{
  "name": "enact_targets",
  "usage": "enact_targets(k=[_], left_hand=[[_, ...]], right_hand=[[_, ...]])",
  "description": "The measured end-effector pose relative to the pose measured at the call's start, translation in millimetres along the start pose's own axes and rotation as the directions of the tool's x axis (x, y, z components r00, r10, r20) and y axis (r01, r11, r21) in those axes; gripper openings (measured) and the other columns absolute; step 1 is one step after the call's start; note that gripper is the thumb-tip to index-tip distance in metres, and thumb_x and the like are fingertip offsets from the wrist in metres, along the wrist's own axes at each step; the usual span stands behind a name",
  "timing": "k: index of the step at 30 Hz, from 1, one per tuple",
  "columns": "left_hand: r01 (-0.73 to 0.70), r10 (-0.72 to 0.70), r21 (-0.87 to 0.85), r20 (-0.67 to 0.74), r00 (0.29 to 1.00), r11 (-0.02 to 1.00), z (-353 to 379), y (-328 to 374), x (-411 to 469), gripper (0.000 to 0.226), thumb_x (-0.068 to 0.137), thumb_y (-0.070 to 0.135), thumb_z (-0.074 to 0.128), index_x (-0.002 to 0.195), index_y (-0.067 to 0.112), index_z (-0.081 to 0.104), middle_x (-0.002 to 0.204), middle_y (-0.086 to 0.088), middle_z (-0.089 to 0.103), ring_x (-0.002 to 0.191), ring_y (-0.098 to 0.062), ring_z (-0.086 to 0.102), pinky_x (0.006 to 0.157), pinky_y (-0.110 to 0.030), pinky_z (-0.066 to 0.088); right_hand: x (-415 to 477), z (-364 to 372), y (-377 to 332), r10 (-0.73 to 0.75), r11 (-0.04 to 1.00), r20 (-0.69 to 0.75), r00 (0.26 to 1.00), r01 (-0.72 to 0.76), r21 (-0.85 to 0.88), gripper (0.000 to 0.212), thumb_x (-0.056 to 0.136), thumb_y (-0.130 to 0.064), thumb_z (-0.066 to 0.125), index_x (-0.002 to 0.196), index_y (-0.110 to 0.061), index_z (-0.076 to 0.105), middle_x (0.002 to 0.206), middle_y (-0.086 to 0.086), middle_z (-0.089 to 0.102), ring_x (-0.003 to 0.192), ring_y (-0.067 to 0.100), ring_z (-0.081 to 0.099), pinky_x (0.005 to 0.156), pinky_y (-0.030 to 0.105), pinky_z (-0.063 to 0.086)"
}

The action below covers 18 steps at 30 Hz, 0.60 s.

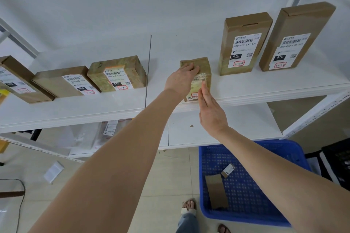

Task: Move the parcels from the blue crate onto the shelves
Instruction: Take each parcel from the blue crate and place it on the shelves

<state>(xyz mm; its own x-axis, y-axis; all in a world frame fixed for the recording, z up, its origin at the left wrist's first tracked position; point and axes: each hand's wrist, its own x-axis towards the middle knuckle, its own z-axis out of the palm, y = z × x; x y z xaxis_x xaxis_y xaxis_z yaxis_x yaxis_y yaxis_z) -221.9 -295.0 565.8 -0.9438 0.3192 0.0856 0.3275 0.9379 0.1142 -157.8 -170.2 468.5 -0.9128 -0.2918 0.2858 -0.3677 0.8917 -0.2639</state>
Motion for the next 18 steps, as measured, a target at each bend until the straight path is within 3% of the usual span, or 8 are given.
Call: enact_targets(k=[11, 18], left_hand=[[-0.001, 0.0, 0.02, 0.015, 1.0, 1.0, -1, -1, 11, 0.06, 0.091, -0.005, 0.043, 0.145, 0.017, 0.033, 0.145, -0.004, 0.038, 0.132, -0.021, 0.039, 0.099, -0.036, 0.043], [0.009, -0.009, 0.022, 0.01, 1.0, 1.0, -3, -3, 19, 0.062, 0.089, -0.006, 0.044, 0.145, 0.019, 0.034, 0.145, 0.0, 0.038, 0.124, -0.023, 0.045, 0.091, -0.033, 0.046]], right_hand=[[12, 0, 8, 0.018, 0.999, 0.123, 0.992, -0.014, -0.031, 0.086, 0.075, 0.008, 0.07, 0.146, 0.009, 0.021, 0.159, 0.017, 0.0, 0.145, 0.029, 0.02, 0.112, 0.028, 0.024], [22, 4, 8, 0.018, 1.0, 0.042, 0.999, -0.018, -0.001, 0.07, 0.072, 0.016, 0.066, 0.137, 0.014, 0.038, 0.155, 0.023, 0.019, 0.133, 0.034, 0.043, 0.098, 0.036, 0.046]])
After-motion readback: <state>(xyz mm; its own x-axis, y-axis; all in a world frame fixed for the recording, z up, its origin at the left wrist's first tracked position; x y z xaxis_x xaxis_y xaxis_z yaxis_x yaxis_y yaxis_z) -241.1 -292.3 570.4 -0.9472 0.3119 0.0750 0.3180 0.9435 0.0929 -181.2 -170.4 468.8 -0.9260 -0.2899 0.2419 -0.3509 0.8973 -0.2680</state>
